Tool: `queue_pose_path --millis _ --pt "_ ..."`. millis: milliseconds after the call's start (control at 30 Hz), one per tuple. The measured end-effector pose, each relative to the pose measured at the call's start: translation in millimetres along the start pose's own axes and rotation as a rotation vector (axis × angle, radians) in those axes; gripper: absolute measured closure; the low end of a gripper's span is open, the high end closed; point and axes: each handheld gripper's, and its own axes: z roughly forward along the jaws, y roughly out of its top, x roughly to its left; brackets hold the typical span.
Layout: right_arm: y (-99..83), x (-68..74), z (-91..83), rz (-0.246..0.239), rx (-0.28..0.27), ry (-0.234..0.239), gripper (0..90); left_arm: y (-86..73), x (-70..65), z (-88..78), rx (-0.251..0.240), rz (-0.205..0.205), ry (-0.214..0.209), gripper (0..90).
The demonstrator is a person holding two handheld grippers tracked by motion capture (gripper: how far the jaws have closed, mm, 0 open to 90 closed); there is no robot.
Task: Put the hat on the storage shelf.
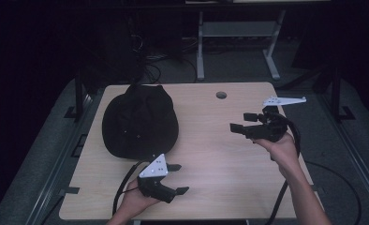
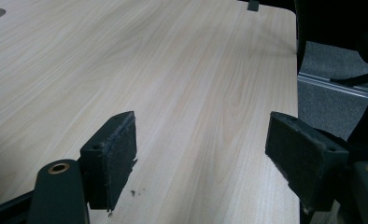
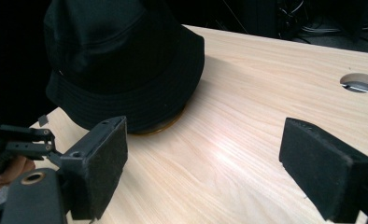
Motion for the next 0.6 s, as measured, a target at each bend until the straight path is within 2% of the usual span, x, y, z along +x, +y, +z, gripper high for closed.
queue_pose_path --millis 600 --pt "-39.6 -8.8 -15.4 0.038 0.003 -0.018 14.8 1.4 -1.3 0.5 0.007 -0.013 -0.004 22.6"
